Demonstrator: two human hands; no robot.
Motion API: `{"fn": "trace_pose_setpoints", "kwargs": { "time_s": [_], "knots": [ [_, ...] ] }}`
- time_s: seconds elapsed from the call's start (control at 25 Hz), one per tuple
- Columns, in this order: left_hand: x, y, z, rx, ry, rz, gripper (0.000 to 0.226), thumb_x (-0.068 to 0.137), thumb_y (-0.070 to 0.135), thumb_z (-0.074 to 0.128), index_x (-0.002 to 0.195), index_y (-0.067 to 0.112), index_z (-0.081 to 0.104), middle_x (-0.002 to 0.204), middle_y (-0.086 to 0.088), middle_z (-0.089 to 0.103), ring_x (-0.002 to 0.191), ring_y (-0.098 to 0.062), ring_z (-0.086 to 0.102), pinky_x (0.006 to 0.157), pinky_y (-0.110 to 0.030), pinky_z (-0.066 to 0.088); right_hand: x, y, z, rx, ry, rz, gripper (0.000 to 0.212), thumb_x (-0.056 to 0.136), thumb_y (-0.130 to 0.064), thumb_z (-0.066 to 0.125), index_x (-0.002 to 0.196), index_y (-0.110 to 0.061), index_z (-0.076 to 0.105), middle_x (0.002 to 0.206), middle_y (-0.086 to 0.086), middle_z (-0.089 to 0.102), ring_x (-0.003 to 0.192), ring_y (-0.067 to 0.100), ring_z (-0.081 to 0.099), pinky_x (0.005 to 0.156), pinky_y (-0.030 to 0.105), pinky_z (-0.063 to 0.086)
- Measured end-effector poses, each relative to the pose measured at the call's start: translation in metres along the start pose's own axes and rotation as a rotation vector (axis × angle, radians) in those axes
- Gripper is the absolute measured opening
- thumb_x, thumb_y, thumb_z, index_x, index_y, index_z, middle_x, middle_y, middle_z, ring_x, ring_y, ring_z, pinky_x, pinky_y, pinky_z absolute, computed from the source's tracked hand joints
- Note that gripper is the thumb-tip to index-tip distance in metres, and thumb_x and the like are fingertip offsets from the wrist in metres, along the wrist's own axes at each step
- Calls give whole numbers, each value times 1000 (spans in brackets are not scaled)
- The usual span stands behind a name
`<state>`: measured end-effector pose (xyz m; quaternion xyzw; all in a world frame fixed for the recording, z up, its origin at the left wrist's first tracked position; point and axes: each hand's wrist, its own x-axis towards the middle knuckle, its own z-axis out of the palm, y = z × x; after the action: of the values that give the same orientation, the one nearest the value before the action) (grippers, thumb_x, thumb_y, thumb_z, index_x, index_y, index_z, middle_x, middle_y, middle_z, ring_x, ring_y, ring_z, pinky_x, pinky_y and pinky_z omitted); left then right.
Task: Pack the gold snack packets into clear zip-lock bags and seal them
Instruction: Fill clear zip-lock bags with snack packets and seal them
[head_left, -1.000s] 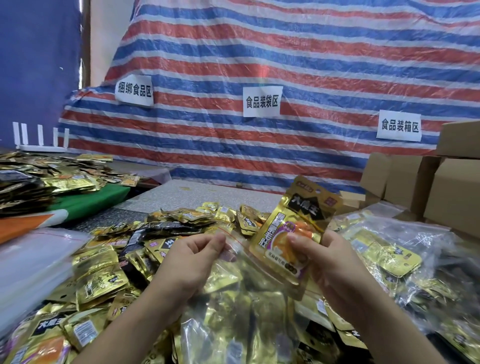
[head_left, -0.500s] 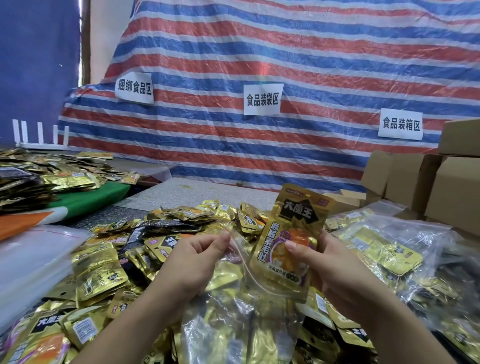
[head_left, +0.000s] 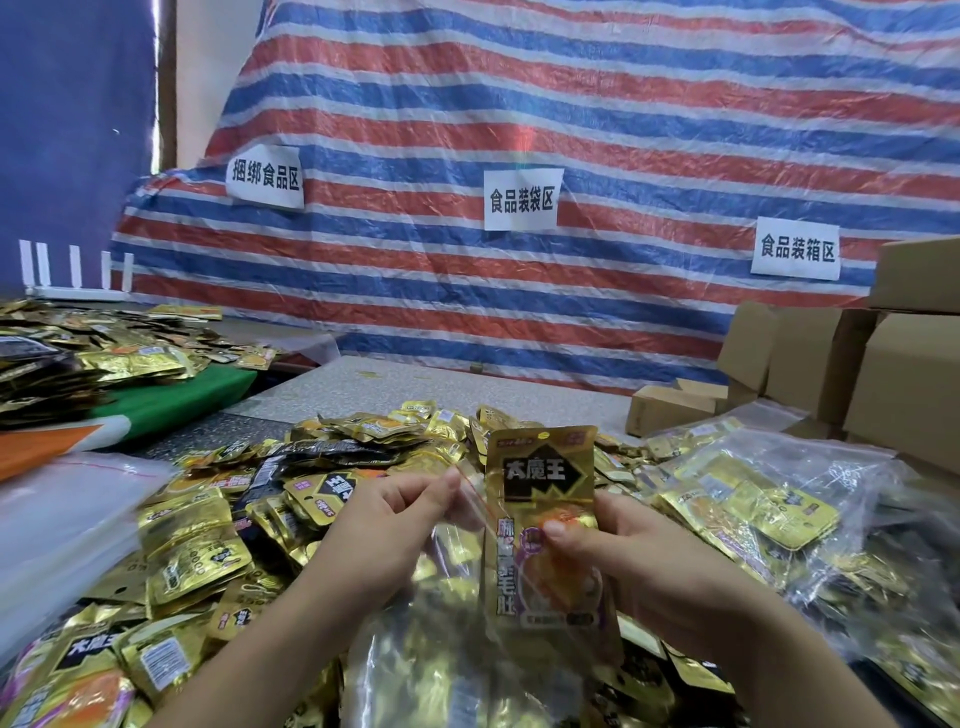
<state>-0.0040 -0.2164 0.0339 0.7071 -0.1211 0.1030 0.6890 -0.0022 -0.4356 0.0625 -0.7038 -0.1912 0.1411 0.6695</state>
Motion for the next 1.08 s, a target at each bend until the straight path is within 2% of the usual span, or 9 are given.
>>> {"fn": "trace_pose_setpoints", "kwargs": {
  "time_s": [0.08,0.2,0.36,0.52,0.64,0.76,0.88,1.0,1.08],
  "knots": [
    [0,-2,0,26,-7,-2,45,79,57,53,73,18,75,51,9,64,33,-20,49,45,-23,38,-1,-3,1,-58,1,4,14,85,-21,65,86,-20,79,100,16,75,91,24,71,85,37,57],
    [3,-6,0,74,13,30,42,83,54,55,76,20,78,79,-4,76,71,-42,67,60,-37,49,0,-4,5,-107,-7,42,21,85,-31,65,75,-18,78,93,17,73,87,27,68,82,37,57],
    [2,-1,2,24,-28,33,36,80,48,55,79,21,80,81,-5,77,65,-21,72,57,-28,53,-1,-8,8,-158,-43,72,21,82,-33,69,70,-17,76,84,13,72,77,22,68,70,30,56],
    [2,-3,1,-36,-43,21,38,82,42,57,79,11,78,81,-10,76,64,-24,72,54,-26,55,-1,-11,4,-193,-31,99,36,95,-24,61,62,-17,76,77,8,73,72,17,68,67,23,54],
    [3,-5,4,-32,-35,34,42,82,44,58,77,8,77,77,-10,75,62,-18,71,58,-28,54,-4,-13,4,-200,-99,136,33,90,-29,64,62,-16,75,79,8,73,77,16,69,70,22,54],
    [4,-7,1,-32,21,69,39,79,50,58,74,17,79,71,-10,73,62,-14,67,66,-26,51,-4,-3,11,-29,-118,193,21,86,-31,65,80,-13,74,93,14,73,90,24,69,85,36,58],
    [4,-7,-1,-15,87,56,46,75,59,58,81,19,79,85,-35,66,71,-22,59,71,-26,50,-3,10,18,100,-60,206,35,87,-32,63,104,-2,58,94,16,72,86,26,71,72,37,60],
    [4,-2,-1,-67,128,45,33,78,51,58,77,27,80,71,-11,73,59,-16,64,53,-16,50,-3,5,19,32,3,106,34,87,-34,60,102,-4,65,96,16,73,85,25,71,72,35,59],
    [4,1,-2,-110,105,31,29,81,47,57,78,30,80,70,-4,74,56,-15,68,49,-20,52,-3,-1,17,-36,64,34,34,87,-34,60,100,-4,67,93,14,74,82,23,71,68,31,58]
  ]
}}
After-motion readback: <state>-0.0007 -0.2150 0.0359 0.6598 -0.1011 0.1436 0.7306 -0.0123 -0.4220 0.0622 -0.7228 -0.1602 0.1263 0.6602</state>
